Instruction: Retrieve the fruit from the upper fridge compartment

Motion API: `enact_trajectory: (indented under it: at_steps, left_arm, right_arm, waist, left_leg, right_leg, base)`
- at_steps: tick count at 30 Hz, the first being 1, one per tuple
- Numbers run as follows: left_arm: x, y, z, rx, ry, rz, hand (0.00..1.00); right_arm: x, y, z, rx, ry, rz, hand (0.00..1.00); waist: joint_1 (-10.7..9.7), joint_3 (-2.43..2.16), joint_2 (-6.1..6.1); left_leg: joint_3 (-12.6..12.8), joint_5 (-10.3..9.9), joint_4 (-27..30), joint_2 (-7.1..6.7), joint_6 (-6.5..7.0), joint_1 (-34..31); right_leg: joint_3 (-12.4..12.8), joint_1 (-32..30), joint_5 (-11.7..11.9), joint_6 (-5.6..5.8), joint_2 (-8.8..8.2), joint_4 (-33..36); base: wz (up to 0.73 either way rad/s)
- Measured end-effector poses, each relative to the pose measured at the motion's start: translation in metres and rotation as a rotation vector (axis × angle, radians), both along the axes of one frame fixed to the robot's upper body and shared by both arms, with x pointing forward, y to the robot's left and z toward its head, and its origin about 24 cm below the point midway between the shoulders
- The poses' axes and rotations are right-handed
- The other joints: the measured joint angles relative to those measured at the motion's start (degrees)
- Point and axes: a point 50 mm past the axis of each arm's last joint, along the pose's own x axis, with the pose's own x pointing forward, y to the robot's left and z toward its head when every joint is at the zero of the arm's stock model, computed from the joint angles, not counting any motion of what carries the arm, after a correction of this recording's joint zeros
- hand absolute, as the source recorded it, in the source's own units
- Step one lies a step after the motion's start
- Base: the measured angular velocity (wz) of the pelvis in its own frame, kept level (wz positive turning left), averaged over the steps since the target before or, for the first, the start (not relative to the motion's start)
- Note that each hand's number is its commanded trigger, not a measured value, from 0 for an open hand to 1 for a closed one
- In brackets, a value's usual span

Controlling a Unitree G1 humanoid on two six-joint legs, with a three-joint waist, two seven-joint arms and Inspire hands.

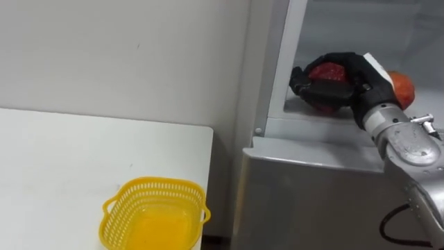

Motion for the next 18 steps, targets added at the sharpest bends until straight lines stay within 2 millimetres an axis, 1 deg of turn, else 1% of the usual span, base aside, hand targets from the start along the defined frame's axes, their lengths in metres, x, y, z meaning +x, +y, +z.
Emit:
enact_trajectory:
  at_steps: [2, 6, 8, 10, 13, 17, 18]
  left_arm:
    - [-0.001, 0.0, 0.0, -0.006, -0.005, 0.01, 0.0]
    - [-0.004, -0.003, -0.002, -0.02, -0.016, 0.008, 0.0]
    - [-0.007, -0.002, -0.003, -0.021, -0.017, 0.009, 0.0]
    - [-0.012, -0.003, -0.004, -0.02, -0.014, 0.024, 0.0]
    - [-0.016, -0.004, -0.005, -0.02, -0.019, 0.017, 0.0]
    - [-0.02, -0.005, -0.005, -0.032, -0.025, 0.007, 0.0]
    - [-0.021, -0.006, -0.006, -0.033, -0.023, -0.002, 0.0]
  right_arm:
    - [-0.004, 0.007, 0.002, 0.003, -0.03, 0.007, 1.0]
    - [-0.022, 0.021, 0.006, -0.036, -0.135, -0.005, 1.0]
    - [-0.03, 0.025, 0.01, -0.056, -0.181, -0.013, 1.0]
    - [-0.041, 0.034, 0.019, -0.047, -0.268, -0.013, 1.0]
    - [-0.052, 0.039, 0.031, -0.036, -0.378, -0.01, 1.0]
    - [-0.063, 0.044, 0.04, -0.062, -0.486, -0.046, 1.0]
    - [-0.069, 0.044, 0.042, -0.062, -0.517, -0.054, 1.0]
  waist:
    - [0.0, -0.05, 0.15]
    - [-0.5, -0.02, 0.69]
    - [-0.6, 0.01, 0.78]
    - [-0.9, 0.24, 1.11]
    - [-1.2, 0.46, 1.44]
    - [-1.6, 0.61, 1.66]
    - [-1.5, 0.62, 1.67]
  left_leg:
    - [0.5, 0.1, -0.6, 0.01, -0.07, 0.5]
    - [0.8, 0.1, -0.9, 0.04, -0.08, 0.6]
    - [0.8, 0.1, -1.4, 0.02, -0.08, 0.8]
    - [0.8, 0.1, -1.5, 0.13, -0.08, 1.0]
    - [0.8, 0.1, -1.5, 0.14, -0.07, 1.0]
    - [0.8, 0.1, -1.5, 0.17, -0.06, 1.0]
    - [0.9, 0.1, -1.5, 0.18, -0.06, 1.0]
  right_leg:
    - [0.1, 0.2, 0.0, 0.0, 0.05, 0.0]
    - [0.1, 0.2, 0.0, 0.0, 0.06, -0.1]
    - [0.2, 0.2, 0.0, 0.0, 0.06, 0.0]
    - [0.2, 0.3, 0.0, 0.01, 0.02, 0.0]
    - [0.2, 0.3, 0.0, 0.01, -0.03, 0.0]
    - [0.3, 0.3, 0.0, 0.02, -0.04, 0.0]
    - [0.3, 0.1, 0.0, 0.02, -0.04, 0.0]
  base:
    - [-0.12]
    - [-0.02]
    - [0.0]
    - [0.0]
    - [0.0]
    - [0.0]
    - [0.0]
